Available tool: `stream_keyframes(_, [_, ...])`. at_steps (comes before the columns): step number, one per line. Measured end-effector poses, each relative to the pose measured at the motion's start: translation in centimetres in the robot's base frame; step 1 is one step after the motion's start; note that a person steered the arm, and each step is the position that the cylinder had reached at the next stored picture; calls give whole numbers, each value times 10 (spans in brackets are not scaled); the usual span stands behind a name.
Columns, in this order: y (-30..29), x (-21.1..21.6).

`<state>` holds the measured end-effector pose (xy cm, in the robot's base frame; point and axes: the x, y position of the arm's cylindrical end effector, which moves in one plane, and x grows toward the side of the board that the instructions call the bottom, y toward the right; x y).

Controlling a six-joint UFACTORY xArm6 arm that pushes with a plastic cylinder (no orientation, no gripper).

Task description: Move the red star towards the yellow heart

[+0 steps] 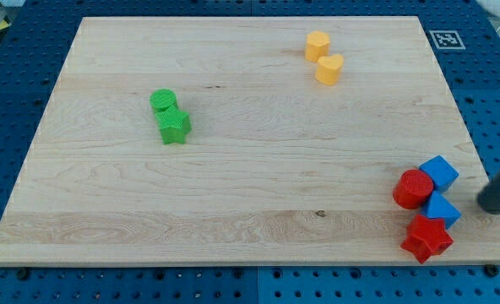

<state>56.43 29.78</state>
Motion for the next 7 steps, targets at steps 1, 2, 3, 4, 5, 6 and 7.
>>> stream_keyframes(1, [18, 37])
stream_keyframes(2, [1, 54])
stream_keyframes(3, [-52, 53])
stream_keyframes(4, [-99, 53])
stream_keyframes(5, [-140, 53])
stream_keyframes(6, [-165, 53])
stream_keyframes(7, [-185, 46])
